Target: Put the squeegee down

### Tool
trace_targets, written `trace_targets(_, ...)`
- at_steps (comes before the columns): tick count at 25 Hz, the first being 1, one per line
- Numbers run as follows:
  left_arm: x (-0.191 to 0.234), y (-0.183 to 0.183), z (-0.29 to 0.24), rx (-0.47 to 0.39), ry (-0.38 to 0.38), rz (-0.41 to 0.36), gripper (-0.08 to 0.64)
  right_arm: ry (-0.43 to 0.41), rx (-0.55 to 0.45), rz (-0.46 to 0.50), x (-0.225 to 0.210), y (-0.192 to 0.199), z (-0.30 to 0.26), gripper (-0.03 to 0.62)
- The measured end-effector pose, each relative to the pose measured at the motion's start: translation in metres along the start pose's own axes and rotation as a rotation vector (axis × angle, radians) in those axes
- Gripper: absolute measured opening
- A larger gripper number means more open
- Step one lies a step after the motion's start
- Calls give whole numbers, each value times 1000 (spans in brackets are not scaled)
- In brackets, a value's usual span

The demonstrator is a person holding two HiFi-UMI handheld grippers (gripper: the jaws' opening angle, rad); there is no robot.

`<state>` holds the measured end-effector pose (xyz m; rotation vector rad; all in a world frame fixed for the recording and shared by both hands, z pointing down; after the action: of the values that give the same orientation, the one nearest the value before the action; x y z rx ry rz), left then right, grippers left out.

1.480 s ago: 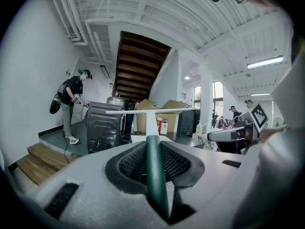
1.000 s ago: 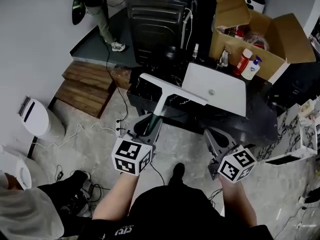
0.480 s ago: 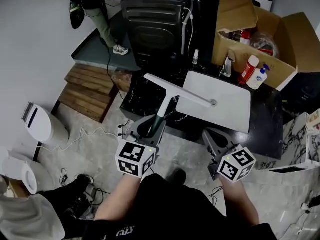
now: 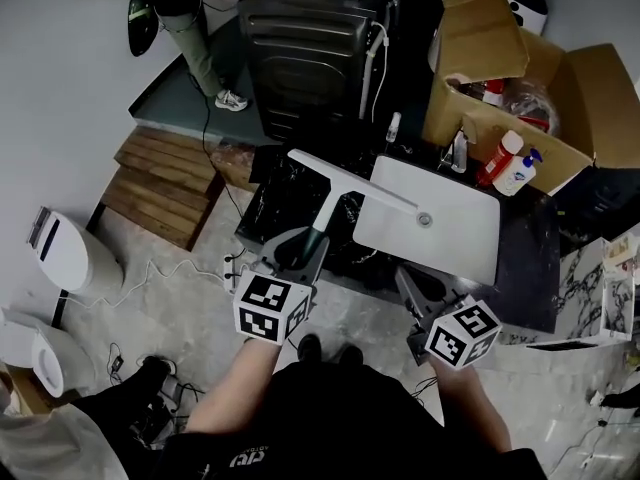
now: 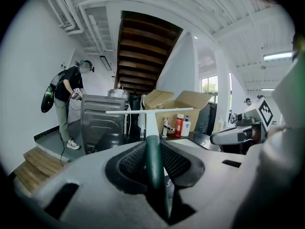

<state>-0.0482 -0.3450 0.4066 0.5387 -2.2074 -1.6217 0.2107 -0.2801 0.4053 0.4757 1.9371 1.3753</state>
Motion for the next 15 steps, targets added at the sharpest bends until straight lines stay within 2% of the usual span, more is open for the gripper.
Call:
trace_targets(9, 31, 16, -41, 75, 15, -5, 103, 23, 46, -55, -14, 10, -28, 6)
trace_targets(15, 51, 45, -81, 180, 24, 29, 104, 38, 76, -83, -24, 20, -42, 6)
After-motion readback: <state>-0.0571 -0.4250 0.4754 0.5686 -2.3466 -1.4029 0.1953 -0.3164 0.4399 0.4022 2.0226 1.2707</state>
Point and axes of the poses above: the fingertips, and each gripper's own axes: z backward along the fingers, x to its left, y out of its underside, the point moved 10 cm from there along z, backward along the fingers, and after that the axes turned 9 degrees about -y, right-handed, at the moved point
